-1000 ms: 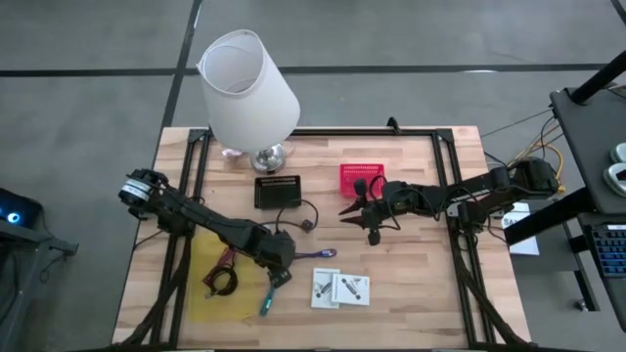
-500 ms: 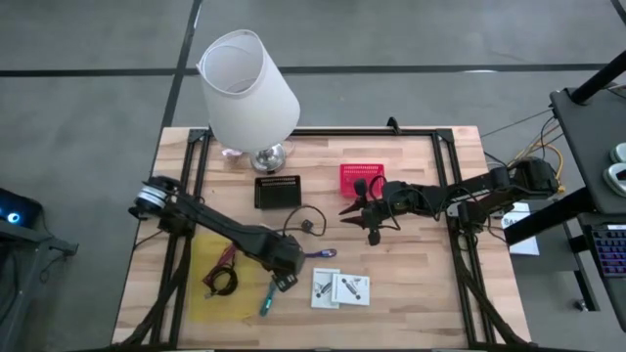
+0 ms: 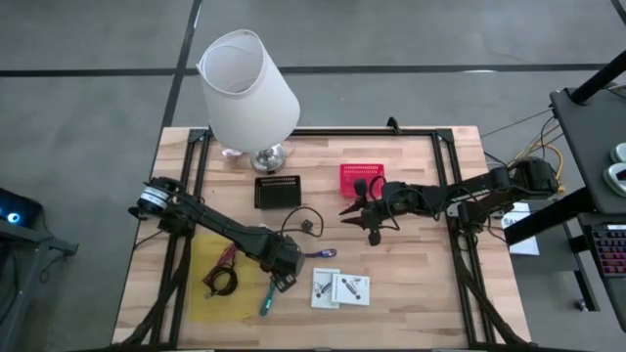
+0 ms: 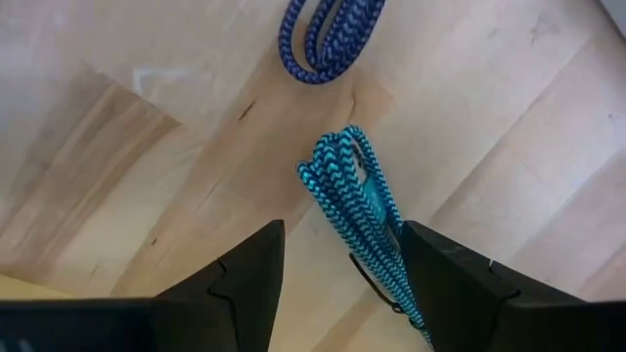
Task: Pick and place items into bin
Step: Put the blue charger cable into the yellow bin, then put the violet charger cable into the yellow bin
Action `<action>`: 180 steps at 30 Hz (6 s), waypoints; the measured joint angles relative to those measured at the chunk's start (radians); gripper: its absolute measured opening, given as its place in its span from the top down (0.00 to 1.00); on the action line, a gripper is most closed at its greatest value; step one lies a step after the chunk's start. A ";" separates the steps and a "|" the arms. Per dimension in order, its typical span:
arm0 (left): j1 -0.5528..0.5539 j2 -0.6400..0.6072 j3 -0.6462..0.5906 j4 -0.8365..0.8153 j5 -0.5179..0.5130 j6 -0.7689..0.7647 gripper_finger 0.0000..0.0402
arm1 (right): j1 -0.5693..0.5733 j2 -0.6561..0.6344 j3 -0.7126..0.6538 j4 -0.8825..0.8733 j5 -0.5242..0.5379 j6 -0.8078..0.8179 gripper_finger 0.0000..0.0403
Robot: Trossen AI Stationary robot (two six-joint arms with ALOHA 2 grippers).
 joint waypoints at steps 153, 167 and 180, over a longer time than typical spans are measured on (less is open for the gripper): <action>-0.082 -0.227 -0.034 -0.668 -0.152 0.078 0.99 | 0.000 0.000 0.000 -0.006 0.000 0.000 0.83; -0.082 -0.227 -0.035 -0.669 -0.149 0.077 0.93 | 0.000 0.000 0.000 -0.006 0.000 0.000 0.83; -0.073 -0.228 -0.019 -0.681 -0.160 0.109 0.65 | 0.000 0.000 0.000 -0.006 0.000 -0.001 0.83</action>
